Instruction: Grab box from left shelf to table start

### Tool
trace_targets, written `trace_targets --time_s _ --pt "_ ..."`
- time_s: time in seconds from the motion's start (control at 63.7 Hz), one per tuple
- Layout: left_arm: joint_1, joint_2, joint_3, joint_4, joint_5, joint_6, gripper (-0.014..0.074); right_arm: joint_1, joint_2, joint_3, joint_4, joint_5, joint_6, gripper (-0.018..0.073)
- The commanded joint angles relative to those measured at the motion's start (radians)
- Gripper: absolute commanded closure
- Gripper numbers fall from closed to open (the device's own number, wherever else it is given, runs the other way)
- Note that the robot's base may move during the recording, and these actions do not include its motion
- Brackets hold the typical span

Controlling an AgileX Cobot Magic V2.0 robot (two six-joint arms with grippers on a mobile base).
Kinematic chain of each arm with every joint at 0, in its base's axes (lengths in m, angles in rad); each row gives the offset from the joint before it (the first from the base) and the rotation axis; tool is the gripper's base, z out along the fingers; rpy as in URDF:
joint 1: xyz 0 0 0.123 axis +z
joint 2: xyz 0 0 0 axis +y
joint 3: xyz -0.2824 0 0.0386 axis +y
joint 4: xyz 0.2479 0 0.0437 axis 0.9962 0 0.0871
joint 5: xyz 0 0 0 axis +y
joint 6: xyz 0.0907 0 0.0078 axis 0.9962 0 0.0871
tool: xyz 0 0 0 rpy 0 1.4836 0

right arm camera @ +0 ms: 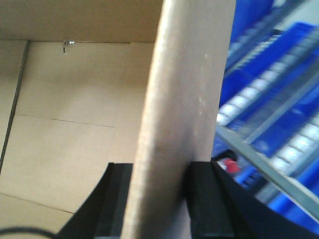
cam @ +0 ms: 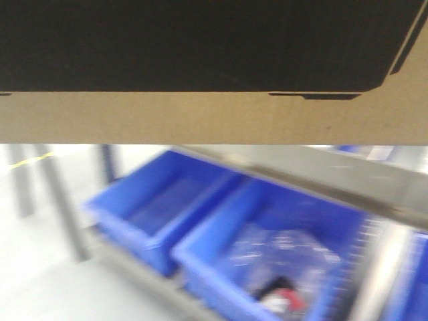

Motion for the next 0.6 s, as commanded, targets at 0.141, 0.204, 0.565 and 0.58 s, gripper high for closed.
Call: trace_targets --time_s 0.141,0.204,0.565,0.58 --pt "0.003 -0.016 -0.043 0.116 -0.140 -0.020 0.0691 -0.011 -0.010 -0.037 -0.180 -0.066 -0.013 0.0503" --pt "0.003 -0.016 -0.043 0.116 -0.140 -0.020 0.0691 -0.011 -0.010 -0.037 -0.180 -0.066 -0.013 0.0503" --pt "0.003 -0.016 -0.043 0.092 -0.140 -0.020 0.0691 -0.011 -0.010 -0.037 -0.180 -0.066 -0.013 0.0503" --pt "0.003 -0.016 -0.043 0.092 -0.140 -0.020 0.0691 -0.011 -0.010 -0.037 -0.180 -0.066 -0.013 0.0503"
